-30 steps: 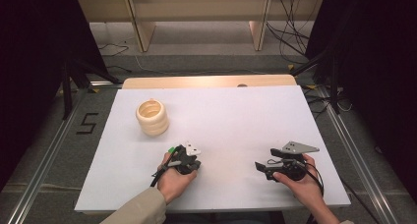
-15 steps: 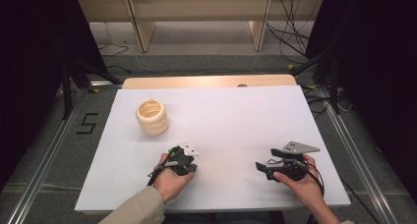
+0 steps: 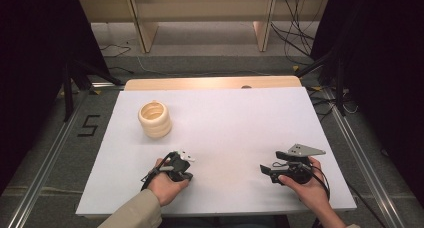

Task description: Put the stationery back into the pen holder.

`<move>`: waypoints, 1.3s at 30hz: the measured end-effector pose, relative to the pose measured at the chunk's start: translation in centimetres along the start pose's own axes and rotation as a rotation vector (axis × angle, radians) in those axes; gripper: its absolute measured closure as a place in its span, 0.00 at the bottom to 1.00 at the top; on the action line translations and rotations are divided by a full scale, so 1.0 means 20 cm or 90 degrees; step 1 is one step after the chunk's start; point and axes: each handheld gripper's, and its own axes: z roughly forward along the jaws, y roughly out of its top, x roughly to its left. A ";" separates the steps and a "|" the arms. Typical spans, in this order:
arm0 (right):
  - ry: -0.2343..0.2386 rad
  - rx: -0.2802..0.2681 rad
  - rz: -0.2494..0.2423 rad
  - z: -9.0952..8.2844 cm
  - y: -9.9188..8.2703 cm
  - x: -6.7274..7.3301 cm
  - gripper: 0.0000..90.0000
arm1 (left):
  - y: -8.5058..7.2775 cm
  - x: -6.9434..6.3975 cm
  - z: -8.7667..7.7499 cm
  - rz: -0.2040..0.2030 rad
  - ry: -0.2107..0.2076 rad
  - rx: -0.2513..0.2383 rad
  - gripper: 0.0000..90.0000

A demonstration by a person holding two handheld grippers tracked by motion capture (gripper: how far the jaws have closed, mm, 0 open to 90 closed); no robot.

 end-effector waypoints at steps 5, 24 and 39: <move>0.000 -0.001 0.001 0.00 0.00 0.00 0.19 | -0.03 0.03 -0.02 -0.009 -0.004 0.011 1.00; -0.001 0.000 0.001 0.00 0.00 0.00 0.19 | -0.19 0.22 -0.13 -0.061 0.041 0.062 1.00; -0.001 0.000 0.000 0.00 0.00 0.00 0.19 | -0.18 0.24 -0.16 -0.040 0.065 0.068 0.98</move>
